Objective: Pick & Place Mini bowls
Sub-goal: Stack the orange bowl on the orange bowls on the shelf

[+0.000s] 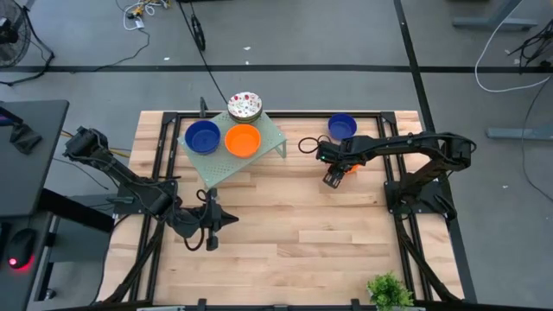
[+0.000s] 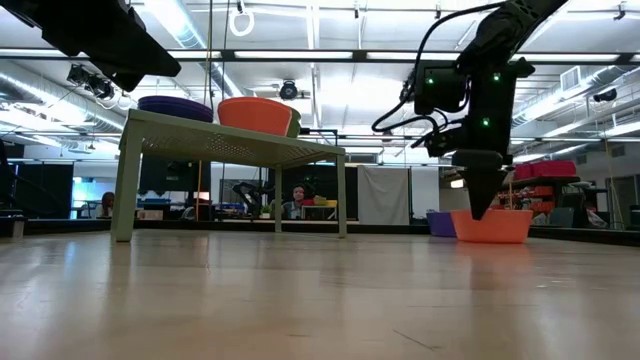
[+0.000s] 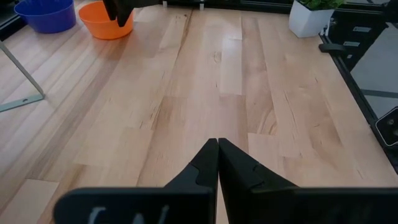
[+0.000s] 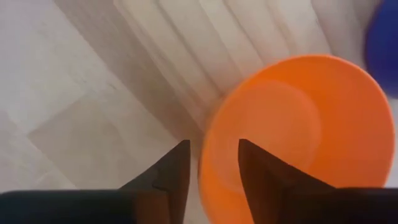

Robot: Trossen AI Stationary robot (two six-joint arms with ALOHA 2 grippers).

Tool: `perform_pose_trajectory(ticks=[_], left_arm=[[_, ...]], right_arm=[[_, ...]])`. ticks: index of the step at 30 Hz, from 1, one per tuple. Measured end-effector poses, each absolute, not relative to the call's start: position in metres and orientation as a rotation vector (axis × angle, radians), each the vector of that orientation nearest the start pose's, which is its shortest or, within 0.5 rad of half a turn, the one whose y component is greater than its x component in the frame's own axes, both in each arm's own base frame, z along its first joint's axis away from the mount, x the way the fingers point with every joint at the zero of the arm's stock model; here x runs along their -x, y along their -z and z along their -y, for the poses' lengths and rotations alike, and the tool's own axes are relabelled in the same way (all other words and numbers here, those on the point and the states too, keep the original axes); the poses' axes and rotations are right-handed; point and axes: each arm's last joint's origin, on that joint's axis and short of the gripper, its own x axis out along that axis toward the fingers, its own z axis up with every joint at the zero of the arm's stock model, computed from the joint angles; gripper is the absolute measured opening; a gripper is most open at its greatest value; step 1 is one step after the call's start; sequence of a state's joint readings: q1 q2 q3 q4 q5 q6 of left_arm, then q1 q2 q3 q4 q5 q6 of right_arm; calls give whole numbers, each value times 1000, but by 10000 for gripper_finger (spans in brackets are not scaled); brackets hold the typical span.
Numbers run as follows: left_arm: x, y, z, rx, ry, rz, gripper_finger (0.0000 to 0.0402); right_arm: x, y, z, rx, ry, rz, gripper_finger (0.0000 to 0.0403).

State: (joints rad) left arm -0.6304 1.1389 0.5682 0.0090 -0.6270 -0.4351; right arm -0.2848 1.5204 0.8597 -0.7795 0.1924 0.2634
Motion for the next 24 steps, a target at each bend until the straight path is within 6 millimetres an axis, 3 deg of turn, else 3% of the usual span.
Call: perform_pose_trajectory(ticks=[10,13,16,20,24], left_arm=[[-192,-213,119,97,-94,-442,16],[-192,-213,119,97,-94,-443,16],[-192,-213,119,97,-95,-442,16],[-192,-213,119,97,-95,-443,16],[-192,-213,119,97,-95,-442,16]], right_arm=[[-238,-169,74,-246,539,-1402,45],[-240,-168,67,-207,453,-1416,13],[-244,-171,53,-156,388,-1427,8],[-257,-188,28,-71,279,-1412,8],[-275,-223,4,112,197,-1338,4]])
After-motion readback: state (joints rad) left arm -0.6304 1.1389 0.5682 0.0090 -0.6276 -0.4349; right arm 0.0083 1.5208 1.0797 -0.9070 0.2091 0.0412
